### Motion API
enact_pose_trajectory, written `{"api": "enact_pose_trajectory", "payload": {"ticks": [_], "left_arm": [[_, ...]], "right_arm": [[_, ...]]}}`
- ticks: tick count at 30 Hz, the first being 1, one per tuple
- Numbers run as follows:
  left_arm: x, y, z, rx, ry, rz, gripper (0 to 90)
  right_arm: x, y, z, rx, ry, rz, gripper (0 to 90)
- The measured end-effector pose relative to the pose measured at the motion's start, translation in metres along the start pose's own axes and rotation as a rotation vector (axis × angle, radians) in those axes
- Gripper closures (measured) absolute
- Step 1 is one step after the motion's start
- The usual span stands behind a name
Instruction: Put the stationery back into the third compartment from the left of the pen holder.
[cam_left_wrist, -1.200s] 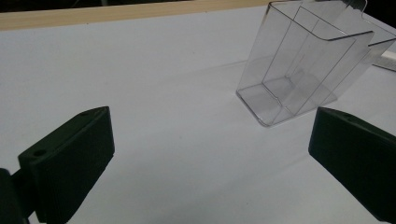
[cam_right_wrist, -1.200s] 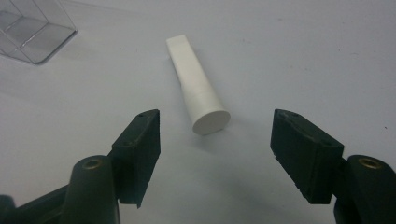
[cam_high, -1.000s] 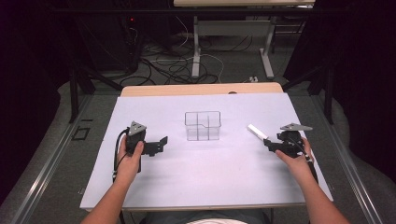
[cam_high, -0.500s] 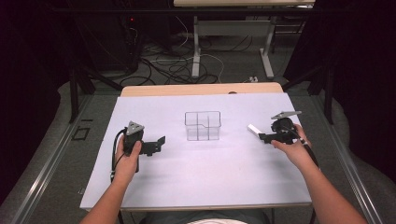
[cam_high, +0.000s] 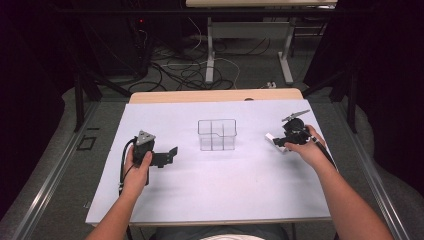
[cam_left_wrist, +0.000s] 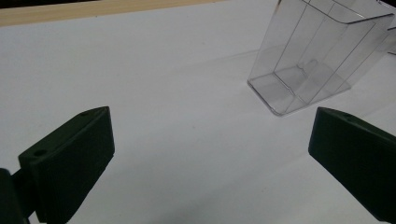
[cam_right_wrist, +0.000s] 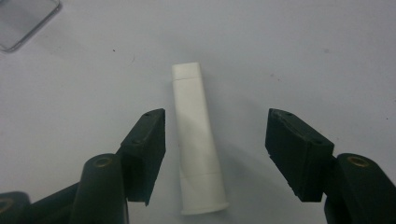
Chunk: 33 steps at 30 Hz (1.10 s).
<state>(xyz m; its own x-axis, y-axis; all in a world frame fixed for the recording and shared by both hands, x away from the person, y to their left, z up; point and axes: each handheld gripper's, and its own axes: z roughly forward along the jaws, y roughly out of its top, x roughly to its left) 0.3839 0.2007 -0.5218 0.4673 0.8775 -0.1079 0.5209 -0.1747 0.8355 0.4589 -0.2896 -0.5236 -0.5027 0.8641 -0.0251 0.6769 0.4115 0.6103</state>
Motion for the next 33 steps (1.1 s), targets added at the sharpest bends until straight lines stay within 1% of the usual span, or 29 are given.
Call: {"api": "enact_pose_trajectory", "payload": {"ticks": [1,2,3,6,7,8,9,10,11,12,13,14,18,20,21,23,25,26,27,28,29,30,31,32,33], "left_arm": [[0.000,0.000,0.000,0.001,0.000,-0.001,0.3],[0.000,0.000,0.000,0.001,0.000,0.000,0.3],[0.000,0.000,0.000,0.008,-0.001,0.002,0.3],[0.000,0.000,-0.001,0.009,0.001,0.005,0.3],[0.000,0.000,-0.001,0.008,0.001,0.005,0.3],[0.000,0.000,-0.001,0.008,-0.002,-0.003,0.3],[0.000,0.000,-0.001,0.010,-0.001,-0.003,0.3],[0.000,-0.001,-0.001,0.011,0.000,-0.001,0.3],[0.001,-0.001,-0.001,0.013,0.003,0.007,0.3],[0.000,-0.001,-0.001,0.013,0.001,0.005,0.3],[0.001,-0.001,-0.001,0.013,0.001,0.006,0.3],[0.001,-0.001,-0.001,0.014,0.000,0.006,0.3],[0.000,-0.002,0.000,0.007,0.000,0.002,0.3],[0.000,-0.002,0.001,0.005,-0.003,-0.005,0.3],[0.000,-0.002,0.001,0.005,0.000,0.003,0.3],[0.000,-0.002,0.000,0.008,-0.002,0.002,0.3],[0.000,-0.002,0.001,0.008,-0.002,0.004,0.3],[-0.001,-0.002,0.001,0.009,-0.004,-0.005,0.3],[0.000,-0.002,0.001,0.010,-0.003,-0.003,0.3],[0.000,-0.002,0.001,0.010,-0.003,-0.002,0.3],[0.000,-0.002,0.001,0.011,-0.003,-0.002,0.3],[-0.001,-0.002,0.001,0.010,-0.004,-0.001,0.3],[-0.001,-0.002,0.001,0.010,-0.004,-0.001,0.3],[-0.001,-0.002,0.001,0.017,-0.007,0.001,0.3],[-0.001,-0.002,0.001,0.016,-0.007,0.002,0.3]], "right_arm": [[0.000,0.000,0.002,0.002,-0.001,0.005,38.5],[-0.001,0.000,0.006,0.020,0.020,0.022,39.6],[0.000,0.000,0.008,0.024,0.033,0.037,40.1],[0.001,-0.001,0.012,0.031,0.035,0.037,42.4],[0.002,-0.001,0.014,0.043,0.047,0.032,45.0],[0.003,-0.001,0.015,0.047,0.044,0.025,46.2],[0.003,-0.001,0.016,0.051,0.050,0.015,47.3],[0.005,-0.001,0.017,0.053,0.054,0.023,49.1],[0.005,-0.001,0.018,0.058,0.049,0.013,50.5],[0.005,-0.001,0.018,0.058,0.049,0.013,50.5],[0.006,-0.001,0.020,0.057,0.062,0.015,51.3],[0.007,-0.001,0.021,0.068,0.061,0.004,54.4],[0.008,-0.001,0.022,0.074,0.066,0.001,57.4],[0.008,-0.001,0.022,0.072,0.066,0.000,60.6],[0.007,-0.001,0.022,0.069,0.067,-0.006,62.7],[0.006,-0.001,0.022,0.072,0.068,-0.007,63.8],[0.006,-0.001,0.021,0.079,0.066,-0.005,67.9],[0.006,-0.001,0.021,0.073,0.063,-0.015,68.5],[0.006,-0.002,0.021,0.072,0.070,-0.024,68.6],[0.008,-0.002,0.022,0.057,0.063,-0.016,68.7],[0.008,-0.002,0.022,0.057,0.063,-0.016,68.7],[0.007,-0.003,0.024,0.031,0.074,-0.024,68.8],[0.009,-0.001,0.021,0.079,0.061,-0.017,68.9],[0.008,-0.001,0.021,0.075,0.063,-0.029,68.9],[0.008,-0.001,0.021,0.075,0.063,-0.031,68.9]]}}
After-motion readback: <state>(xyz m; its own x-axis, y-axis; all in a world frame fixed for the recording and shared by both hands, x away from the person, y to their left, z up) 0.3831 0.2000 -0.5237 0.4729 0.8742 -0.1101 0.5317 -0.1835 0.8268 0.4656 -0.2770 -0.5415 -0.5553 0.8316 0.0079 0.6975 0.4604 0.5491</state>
